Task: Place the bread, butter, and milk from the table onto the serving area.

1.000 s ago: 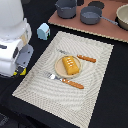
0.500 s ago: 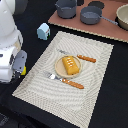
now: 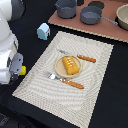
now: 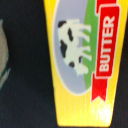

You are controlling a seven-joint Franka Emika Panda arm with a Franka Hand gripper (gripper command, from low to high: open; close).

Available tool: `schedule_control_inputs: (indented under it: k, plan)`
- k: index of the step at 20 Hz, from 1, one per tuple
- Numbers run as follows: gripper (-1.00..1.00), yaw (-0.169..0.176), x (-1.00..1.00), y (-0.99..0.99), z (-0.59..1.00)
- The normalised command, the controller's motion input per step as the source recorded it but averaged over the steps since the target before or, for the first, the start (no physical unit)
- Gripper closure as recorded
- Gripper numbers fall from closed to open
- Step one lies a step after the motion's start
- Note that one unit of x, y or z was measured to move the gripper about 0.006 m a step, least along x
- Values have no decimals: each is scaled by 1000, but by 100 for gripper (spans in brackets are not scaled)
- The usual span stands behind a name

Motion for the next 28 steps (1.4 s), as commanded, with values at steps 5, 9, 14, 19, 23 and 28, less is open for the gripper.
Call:
schedule_control_inputs:
  k: [5, 9, 14, 19, 23, 28]
  plan:
    - [100, 0, -2, 0, -100]
    - [100, 2, 0, 0, -114]
    - [100, 14, 4, 0, 49]
    - [100, 5, -413, 146, 1000]
    - [100, -1, 147, 59, 1000]
    - [100, -22, 911, -6, 667]
